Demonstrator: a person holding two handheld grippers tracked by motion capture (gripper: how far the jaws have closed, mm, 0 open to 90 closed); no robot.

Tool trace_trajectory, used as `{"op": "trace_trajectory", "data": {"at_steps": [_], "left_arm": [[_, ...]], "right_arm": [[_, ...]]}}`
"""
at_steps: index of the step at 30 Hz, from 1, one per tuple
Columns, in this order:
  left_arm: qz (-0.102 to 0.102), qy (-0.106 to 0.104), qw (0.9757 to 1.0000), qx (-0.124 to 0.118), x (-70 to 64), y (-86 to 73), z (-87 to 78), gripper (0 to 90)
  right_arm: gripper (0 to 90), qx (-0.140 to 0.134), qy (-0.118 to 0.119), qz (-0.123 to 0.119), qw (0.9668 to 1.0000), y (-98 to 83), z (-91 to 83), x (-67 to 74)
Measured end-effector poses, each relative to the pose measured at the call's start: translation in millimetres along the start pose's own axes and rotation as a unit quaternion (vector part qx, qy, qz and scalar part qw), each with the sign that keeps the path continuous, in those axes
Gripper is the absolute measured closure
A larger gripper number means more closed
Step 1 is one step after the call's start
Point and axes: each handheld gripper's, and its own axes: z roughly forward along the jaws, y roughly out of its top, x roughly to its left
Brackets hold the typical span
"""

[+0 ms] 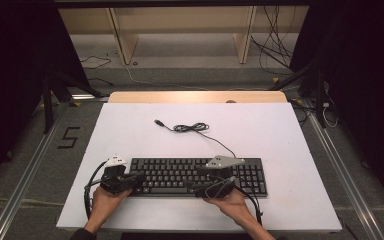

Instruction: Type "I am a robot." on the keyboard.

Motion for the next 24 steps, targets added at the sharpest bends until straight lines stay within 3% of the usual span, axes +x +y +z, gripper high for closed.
{"op": "trace_trajectory", "data": {"at_steps": [9,19,24], "left_arm": [[0.000,-0.016,0.9993,-0.035,-4.9,2.6,-10.5,77.1],[-0.005,-0.038,0.9978,-0.054,-8.5,3.4,-14.7,48.0],[-0.005,-0.048,0.9962,-0.072,-10.5,3.3,-18.2,40.9]], "right_arm": [[33.6,-0.005,-0.001,0.002,1.0000,0.4,-0.5,-0.9],[33.6,-0.004,0.003,0.001,1.0000,-0.3,1.7,0.3],[34.7,0.003,0.006,-0.002,1.0000,-1.4,4.9,2.2]]}}
